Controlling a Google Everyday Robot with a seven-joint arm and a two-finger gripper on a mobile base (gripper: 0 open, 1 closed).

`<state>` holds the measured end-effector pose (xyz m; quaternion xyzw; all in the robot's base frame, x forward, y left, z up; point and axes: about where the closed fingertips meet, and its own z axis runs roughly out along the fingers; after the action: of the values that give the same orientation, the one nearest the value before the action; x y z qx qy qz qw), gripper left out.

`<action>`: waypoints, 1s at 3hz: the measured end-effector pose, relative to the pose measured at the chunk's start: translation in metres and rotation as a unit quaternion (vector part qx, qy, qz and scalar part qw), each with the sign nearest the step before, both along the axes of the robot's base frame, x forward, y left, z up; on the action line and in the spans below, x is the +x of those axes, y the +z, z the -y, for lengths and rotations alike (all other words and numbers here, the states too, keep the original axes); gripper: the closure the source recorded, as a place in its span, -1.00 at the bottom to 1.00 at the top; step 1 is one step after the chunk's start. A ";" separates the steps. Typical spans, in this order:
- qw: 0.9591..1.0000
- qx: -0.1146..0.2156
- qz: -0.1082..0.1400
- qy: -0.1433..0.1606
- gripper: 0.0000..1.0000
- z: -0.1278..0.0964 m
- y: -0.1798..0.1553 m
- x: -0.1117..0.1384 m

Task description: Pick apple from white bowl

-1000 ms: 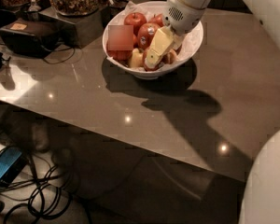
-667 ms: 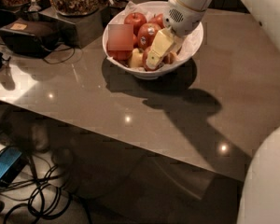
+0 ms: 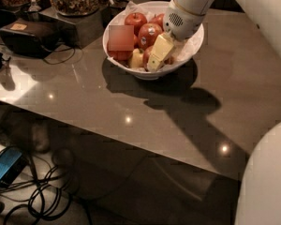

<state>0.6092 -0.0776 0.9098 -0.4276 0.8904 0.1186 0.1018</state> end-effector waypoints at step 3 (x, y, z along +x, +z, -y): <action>1.000 0.003 -0.001 0.004 0.91 -0.003 -0.001 -0.001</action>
Offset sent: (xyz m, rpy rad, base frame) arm -0.0006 0.0029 -0.0006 0.0066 0.0020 0.0077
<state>0.6086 -0.0746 0.9092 -0.4307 0.8883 0.1225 0.1019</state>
